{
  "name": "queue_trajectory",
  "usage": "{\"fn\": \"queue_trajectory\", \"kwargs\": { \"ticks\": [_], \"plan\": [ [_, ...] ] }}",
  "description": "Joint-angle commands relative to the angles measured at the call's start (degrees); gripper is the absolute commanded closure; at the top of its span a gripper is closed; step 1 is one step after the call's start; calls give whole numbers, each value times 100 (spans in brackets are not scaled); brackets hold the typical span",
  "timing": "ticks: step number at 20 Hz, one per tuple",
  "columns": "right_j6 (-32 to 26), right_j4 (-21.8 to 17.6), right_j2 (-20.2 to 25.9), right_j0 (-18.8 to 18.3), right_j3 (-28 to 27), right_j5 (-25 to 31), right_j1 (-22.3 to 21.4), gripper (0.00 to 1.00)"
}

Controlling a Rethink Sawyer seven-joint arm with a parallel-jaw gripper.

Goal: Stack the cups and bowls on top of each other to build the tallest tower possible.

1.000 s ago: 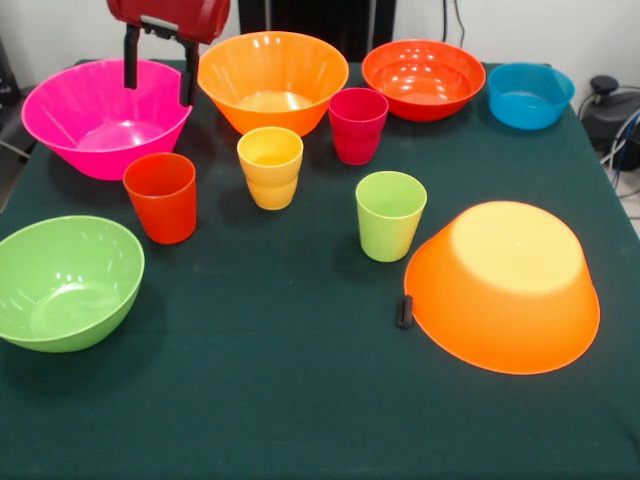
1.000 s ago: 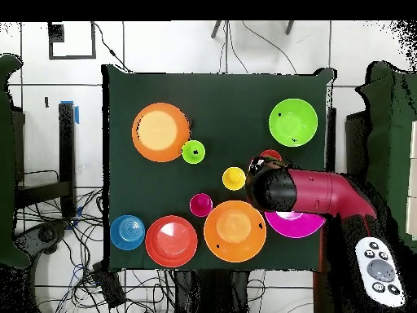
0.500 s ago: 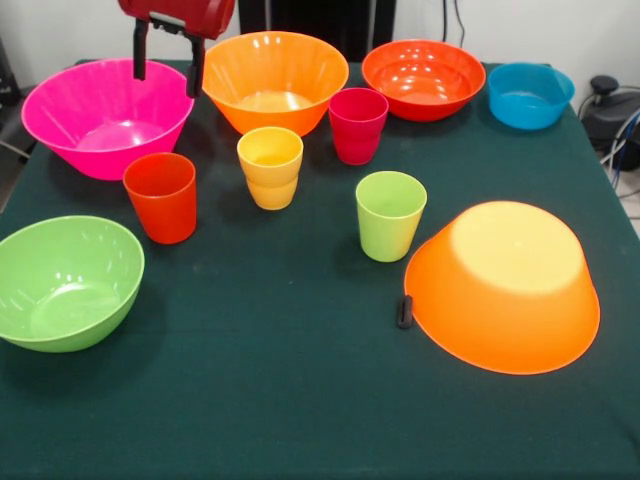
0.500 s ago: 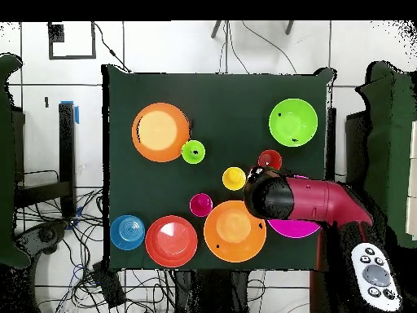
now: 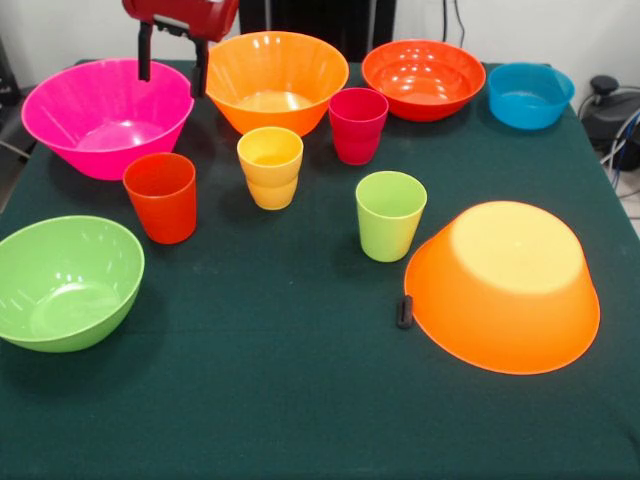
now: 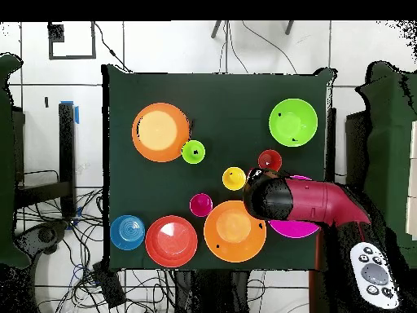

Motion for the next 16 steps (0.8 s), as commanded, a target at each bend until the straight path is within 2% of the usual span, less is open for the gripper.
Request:
{"fn": "queue_trajectory", "kwargs": {
  "ticks": [1,16],
  "plan": [
    [624,66,129,148,1,-387,483,0],
    [466,45,209,90,-191,-362,634,0]
  ]
}}
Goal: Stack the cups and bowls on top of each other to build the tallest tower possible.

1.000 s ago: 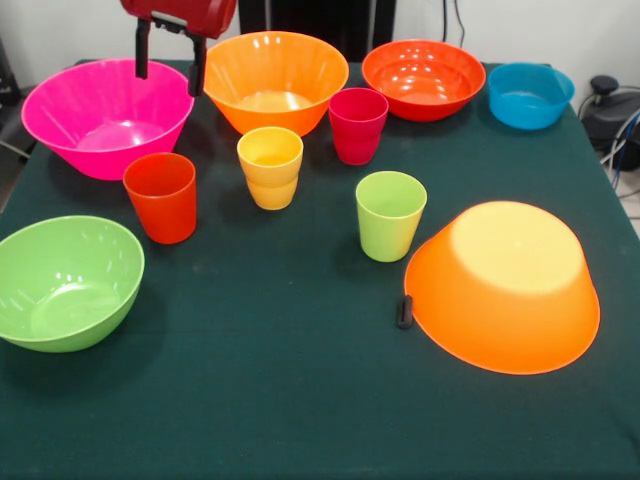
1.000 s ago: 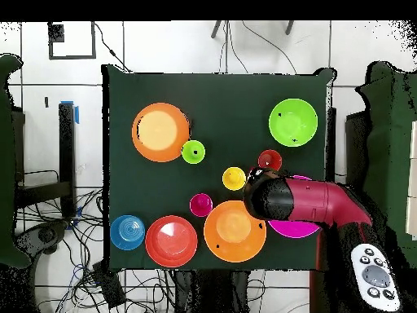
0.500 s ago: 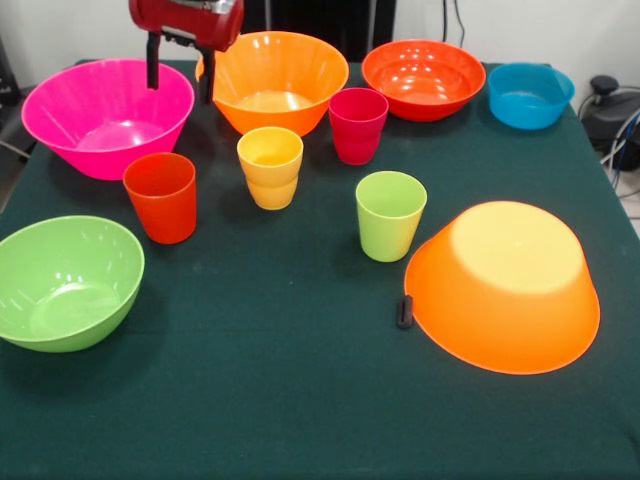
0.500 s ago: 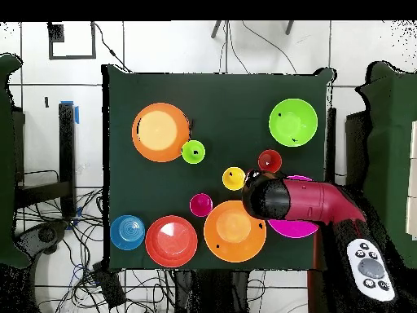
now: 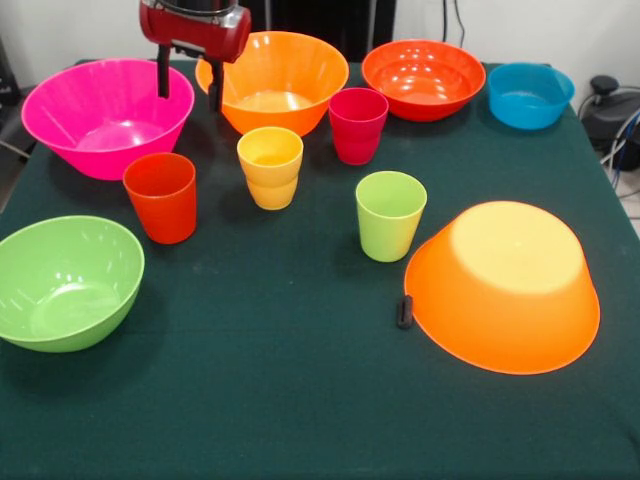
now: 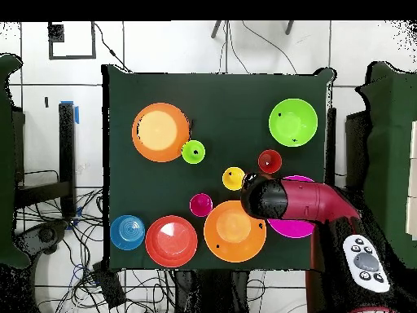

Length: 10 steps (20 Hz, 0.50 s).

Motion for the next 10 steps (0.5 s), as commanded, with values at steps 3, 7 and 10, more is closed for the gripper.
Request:
{"fn": "queue_trajectory", "kwargs": {
  "ticks": [3,7,10],
  "plan": [
    [448,56,217,82,-178,-337,236,0],
    [424,49,230,70,-187,-349,243,0],
    [386,37,253,47,-210,-356,261,0]
  ]
}}
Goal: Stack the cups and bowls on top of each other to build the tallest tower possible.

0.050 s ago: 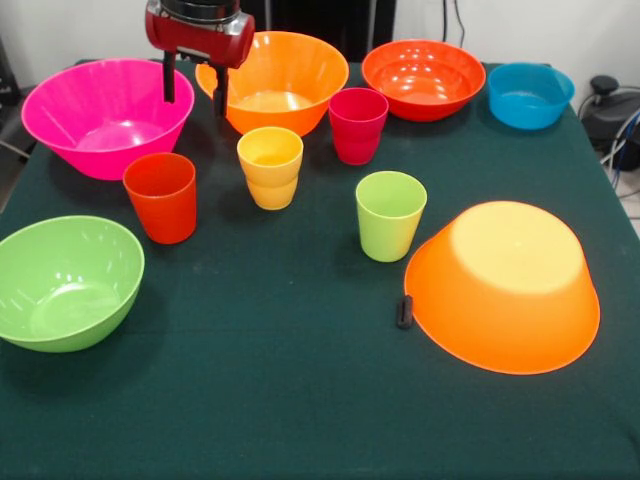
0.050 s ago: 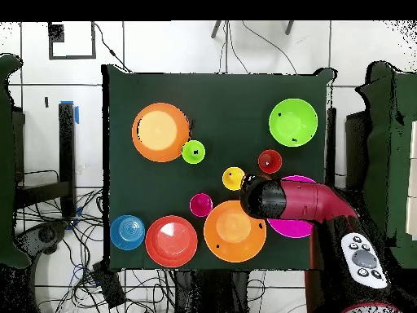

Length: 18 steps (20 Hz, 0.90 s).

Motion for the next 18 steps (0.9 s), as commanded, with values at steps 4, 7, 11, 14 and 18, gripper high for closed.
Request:
{"fn": "queue_trajectory", "kwargs": {
  "ticks": [4,7,11,14,18],
  "plan": [
    [340,24,291,16,-213,-375,194,0],
    [284,17,318,-7,-220,-341,186,0],
    [231,-44,344,-52,-265,-427,239,0],
    [201,-77,362,-75,-301,-466,263,0],
    [185,-114,373,-89,-339,-527,312,0]
  ]
}}
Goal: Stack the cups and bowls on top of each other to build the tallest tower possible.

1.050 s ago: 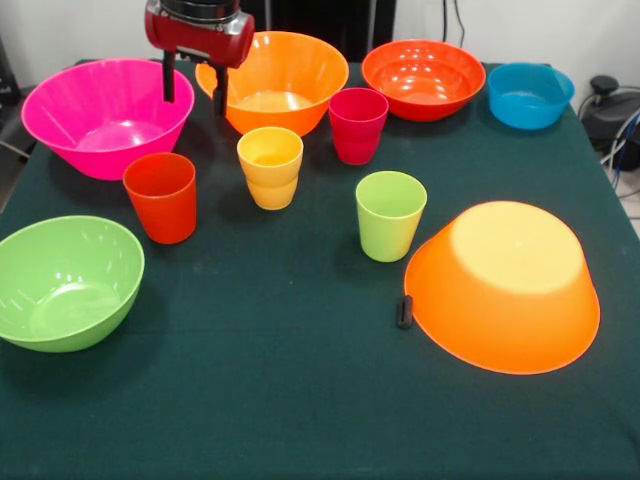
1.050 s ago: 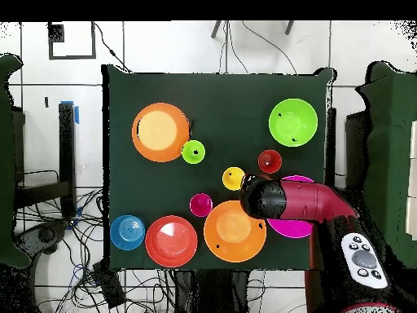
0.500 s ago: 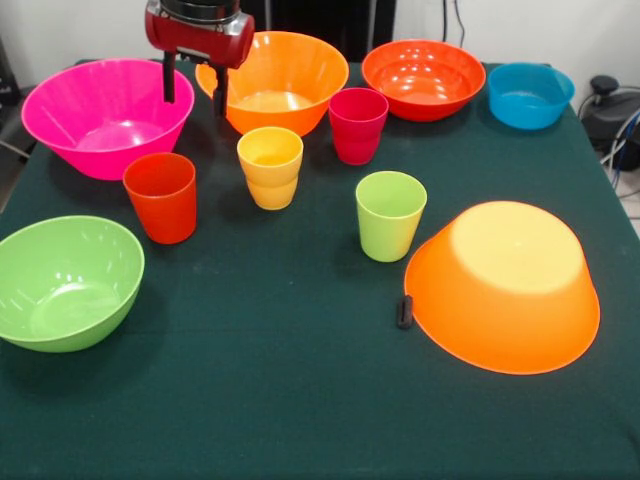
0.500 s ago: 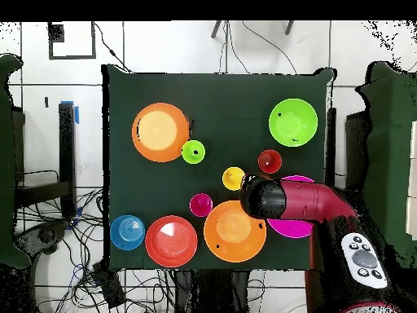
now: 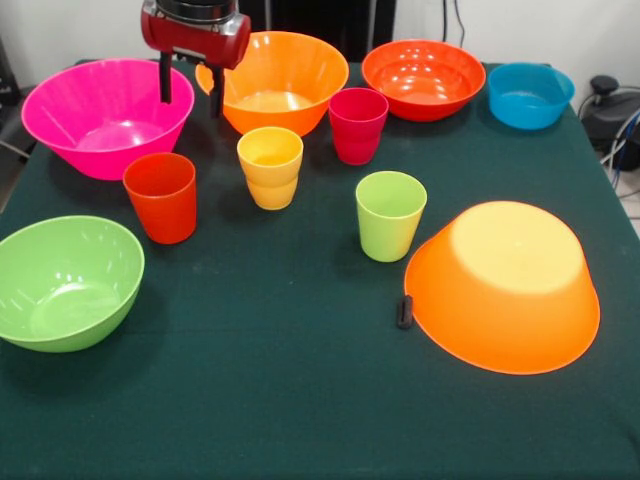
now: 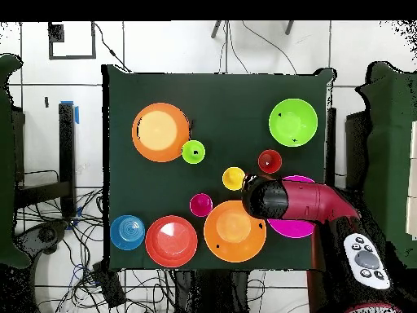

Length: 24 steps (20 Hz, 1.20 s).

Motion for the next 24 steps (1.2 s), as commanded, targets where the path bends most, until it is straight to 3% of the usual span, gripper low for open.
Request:
{"fn": "queue_trajectory", "kwargs": {
  "ticks": [1,16,17,24],
  "plan": [
    [179,-112,359,-36,-345,-489,328,0],
    [219,-203,213,67,-477,-812,561,0],
    [217,-206,223,51,-456,-871,555,100],
    [53,-178,395,-71,-388,-801,519,100]
  ]
}}
